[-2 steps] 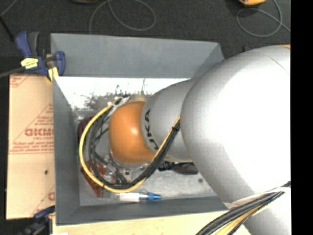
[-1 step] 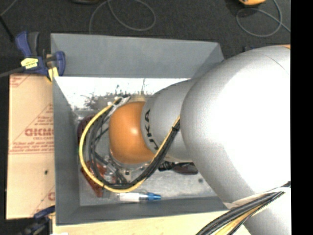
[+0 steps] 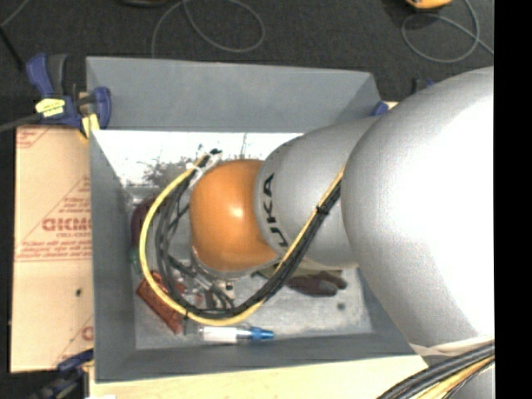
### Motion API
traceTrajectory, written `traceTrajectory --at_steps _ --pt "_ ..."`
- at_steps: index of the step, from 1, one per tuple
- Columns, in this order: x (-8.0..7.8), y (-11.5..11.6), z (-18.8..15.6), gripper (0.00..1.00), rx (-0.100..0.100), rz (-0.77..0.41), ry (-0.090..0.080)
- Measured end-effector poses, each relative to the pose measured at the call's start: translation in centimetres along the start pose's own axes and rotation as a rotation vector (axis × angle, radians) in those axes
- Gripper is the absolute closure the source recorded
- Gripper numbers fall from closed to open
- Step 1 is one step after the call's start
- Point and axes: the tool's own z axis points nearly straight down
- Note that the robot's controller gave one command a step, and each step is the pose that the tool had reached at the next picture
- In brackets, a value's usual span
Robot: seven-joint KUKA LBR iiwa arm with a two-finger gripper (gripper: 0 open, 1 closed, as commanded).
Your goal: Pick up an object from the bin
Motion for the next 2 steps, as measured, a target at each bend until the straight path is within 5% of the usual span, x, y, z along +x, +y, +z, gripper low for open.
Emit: traceTrajectory --at_steps 2 --pt "0.0 -0.01 0.0 1.0 -0.001 0.006 0.0"
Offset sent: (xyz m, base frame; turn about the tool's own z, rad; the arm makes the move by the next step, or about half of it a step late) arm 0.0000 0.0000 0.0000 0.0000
